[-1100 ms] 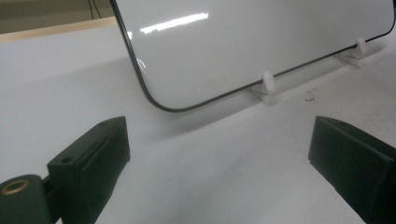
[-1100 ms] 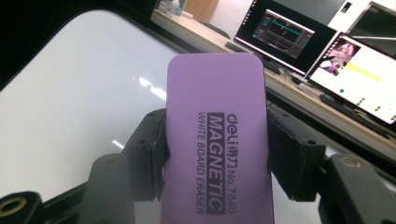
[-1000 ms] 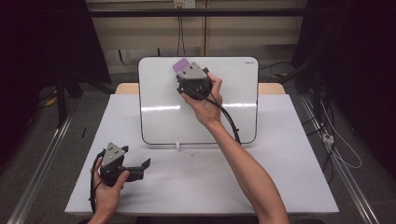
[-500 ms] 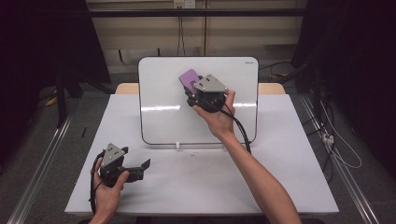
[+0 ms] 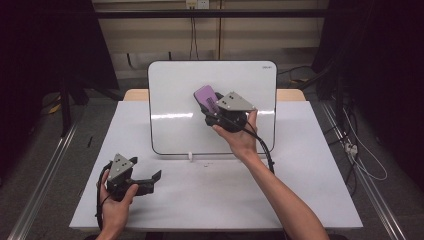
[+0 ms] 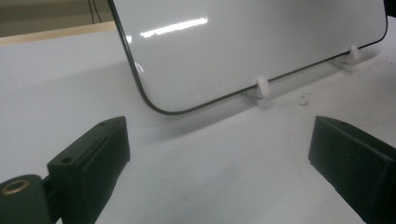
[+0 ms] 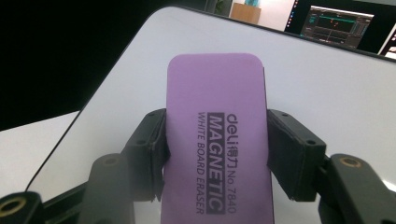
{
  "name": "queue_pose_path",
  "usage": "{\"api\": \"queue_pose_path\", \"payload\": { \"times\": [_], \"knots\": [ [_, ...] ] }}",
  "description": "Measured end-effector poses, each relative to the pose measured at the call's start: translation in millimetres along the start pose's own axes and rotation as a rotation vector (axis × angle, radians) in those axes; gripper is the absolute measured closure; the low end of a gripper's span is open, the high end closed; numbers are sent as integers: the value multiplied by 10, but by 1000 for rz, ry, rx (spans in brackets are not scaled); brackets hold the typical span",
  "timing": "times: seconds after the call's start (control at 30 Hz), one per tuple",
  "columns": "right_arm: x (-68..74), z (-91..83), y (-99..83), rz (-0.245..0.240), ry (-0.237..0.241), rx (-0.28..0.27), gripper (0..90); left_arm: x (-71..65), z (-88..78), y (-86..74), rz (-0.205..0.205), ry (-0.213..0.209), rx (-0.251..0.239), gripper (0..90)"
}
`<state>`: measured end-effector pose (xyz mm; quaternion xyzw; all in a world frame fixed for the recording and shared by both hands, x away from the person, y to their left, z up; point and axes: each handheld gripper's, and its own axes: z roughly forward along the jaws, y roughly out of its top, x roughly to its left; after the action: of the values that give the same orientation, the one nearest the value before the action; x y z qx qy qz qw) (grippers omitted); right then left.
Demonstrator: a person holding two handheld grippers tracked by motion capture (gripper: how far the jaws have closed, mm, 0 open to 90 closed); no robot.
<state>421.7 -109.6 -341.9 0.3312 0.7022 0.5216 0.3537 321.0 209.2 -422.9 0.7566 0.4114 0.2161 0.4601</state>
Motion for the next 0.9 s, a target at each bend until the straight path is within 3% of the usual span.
{"api": "queue_pose_path", "payload": {
  "times": [0.47, 0.63, 0.9],
  "knots": [
    [13, -244, -292, 46, 33, -6, 415, -41, 14, -8, -5, -7, -6, 53],
    [-6, -336, -347, 35, 24, -13, 415, -45, 23, -3, -13, -8, -14, 53],
    [-10, -423, -485, 75, 38, -12, 415, -19, 31, -11, -25, -24, -20, 55]
  ]
}}
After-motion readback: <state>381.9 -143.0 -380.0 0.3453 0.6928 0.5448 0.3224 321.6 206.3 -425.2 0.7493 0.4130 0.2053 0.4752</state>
